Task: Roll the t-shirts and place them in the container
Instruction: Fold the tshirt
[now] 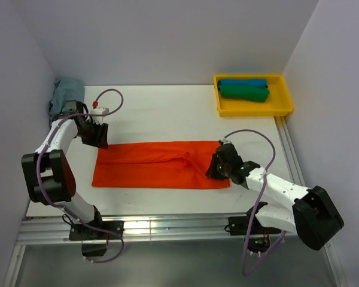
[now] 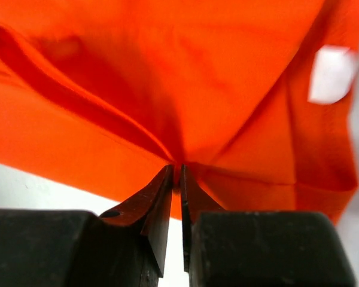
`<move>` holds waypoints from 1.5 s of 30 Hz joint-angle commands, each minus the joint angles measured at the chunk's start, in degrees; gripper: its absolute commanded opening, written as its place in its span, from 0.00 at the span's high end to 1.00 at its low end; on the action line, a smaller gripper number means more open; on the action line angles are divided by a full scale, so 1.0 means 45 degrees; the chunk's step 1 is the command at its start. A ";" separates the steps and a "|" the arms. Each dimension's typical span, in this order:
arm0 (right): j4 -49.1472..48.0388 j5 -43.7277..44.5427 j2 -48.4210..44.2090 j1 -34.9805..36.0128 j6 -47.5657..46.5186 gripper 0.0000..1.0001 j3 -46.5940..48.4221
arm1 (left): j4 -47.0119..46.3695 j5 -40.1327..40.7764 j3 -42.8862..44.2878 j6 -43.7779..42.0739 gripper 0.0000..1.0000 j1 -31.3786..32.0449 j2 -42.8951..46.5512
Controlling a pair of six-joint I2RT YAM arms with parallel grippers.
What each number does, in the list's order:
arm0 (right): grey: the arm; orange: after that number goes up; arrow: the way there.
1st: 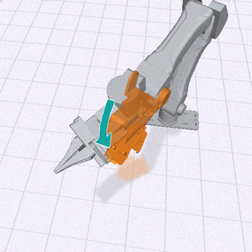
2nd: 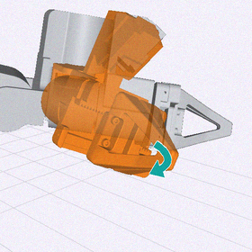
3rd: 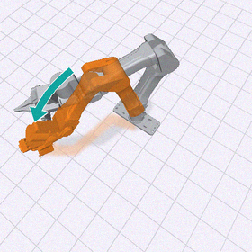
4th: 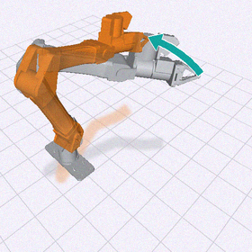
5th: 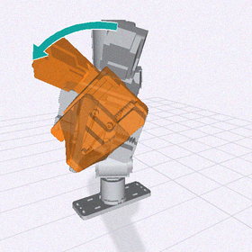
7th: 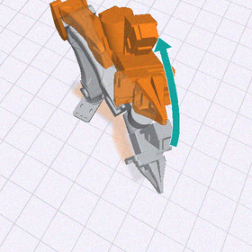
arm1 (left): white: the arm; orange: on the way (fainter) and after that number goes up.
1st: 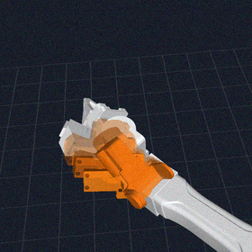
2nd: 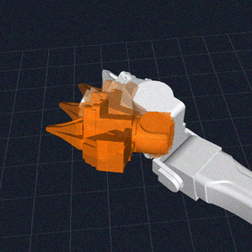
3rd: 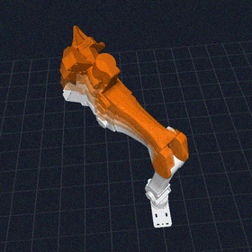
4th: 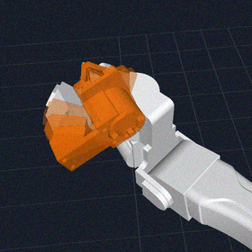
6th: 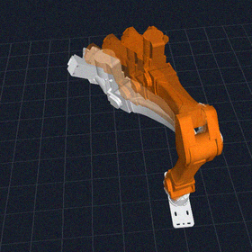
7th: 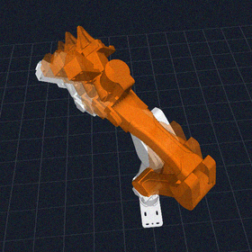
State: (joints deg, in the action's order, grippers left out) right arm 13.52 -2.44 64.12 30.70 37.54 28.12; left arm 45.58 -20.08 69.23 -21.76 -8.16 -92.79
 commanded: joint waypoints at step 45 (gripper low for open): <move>-0.0640 0.0952 0.4815 0.2513 0.0173 0.64 0.3987 | 0.0320 -0.0422 -0.0404 -0.0517 0.47 0.0173 0.1050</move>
State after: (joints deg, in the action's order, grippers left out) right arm 13.63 2.15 85.21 41.06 37.47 47.92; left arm 46.70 -20.71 67.64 -23.24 -7.75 -90.19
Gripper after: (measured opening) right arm 0.367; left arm 0.536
